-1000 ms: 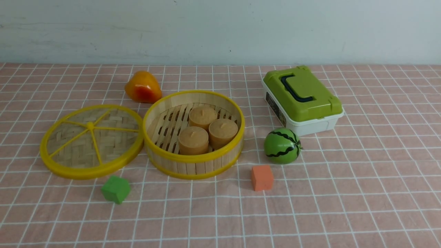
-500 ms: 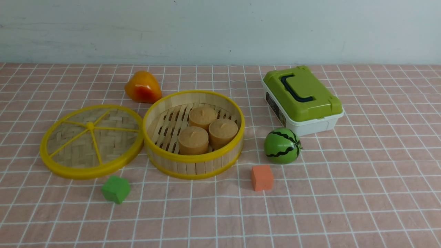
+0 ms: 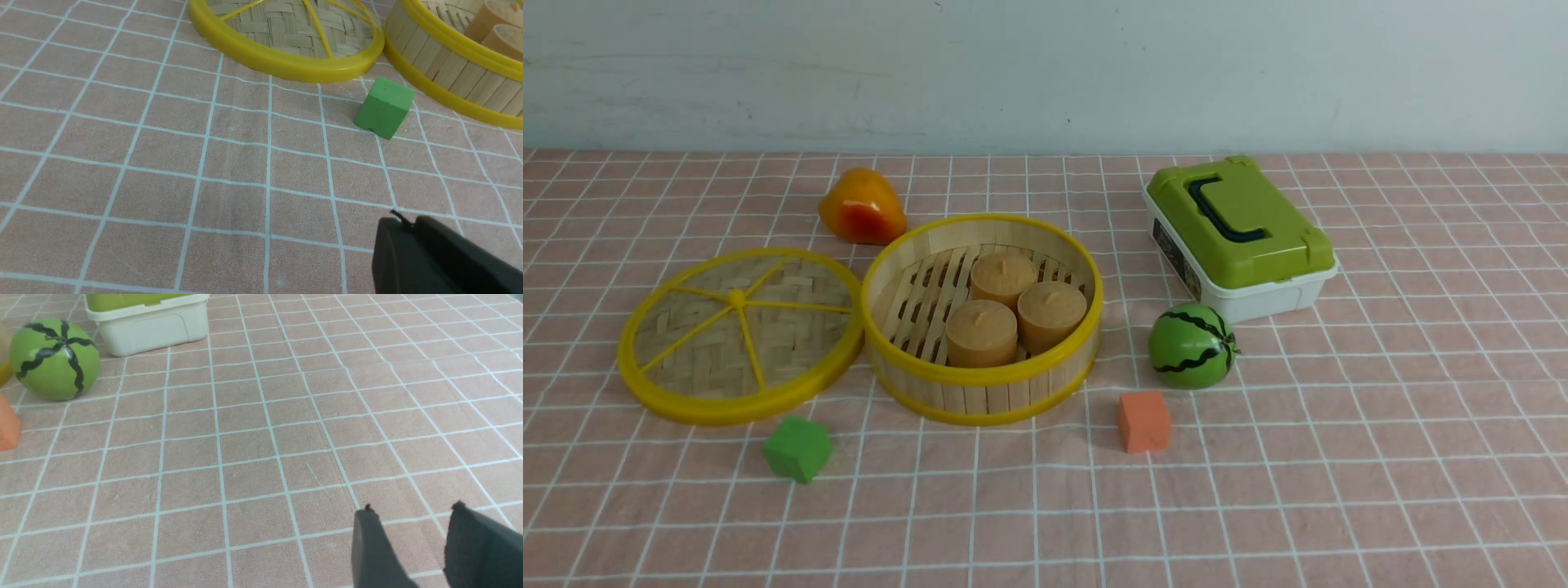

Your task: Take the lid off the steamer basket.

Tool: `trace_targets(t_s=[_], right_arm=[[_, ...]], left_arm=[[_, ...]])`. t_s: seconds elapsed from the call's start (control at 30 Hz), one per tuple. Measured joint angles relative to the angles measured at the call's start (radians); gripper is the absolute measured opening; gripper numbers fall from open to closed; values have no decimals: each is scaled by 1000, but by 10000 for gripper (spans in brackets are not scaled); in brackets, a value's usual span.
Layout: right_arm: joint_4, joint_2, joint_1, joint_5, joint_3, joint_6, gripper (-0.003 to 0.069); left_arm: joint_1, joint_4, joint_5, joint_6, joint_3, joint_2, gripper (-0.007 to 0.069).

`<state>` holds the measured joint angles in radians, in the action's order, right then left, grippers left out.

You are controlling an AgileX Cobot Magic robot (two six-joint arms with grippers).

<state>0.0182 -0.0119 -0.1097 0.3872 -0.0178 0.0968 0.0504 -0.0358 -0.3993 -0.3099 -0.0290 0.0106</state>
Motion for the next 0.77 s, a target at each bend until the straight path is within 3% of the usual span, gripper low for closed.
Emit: trace_targets(t_s=[0.77], right_arm=[[0, 0, 0, 0, 0, 0, 241]], left_arm=[[0, 0, 0, 0, 0, 0, 57]])
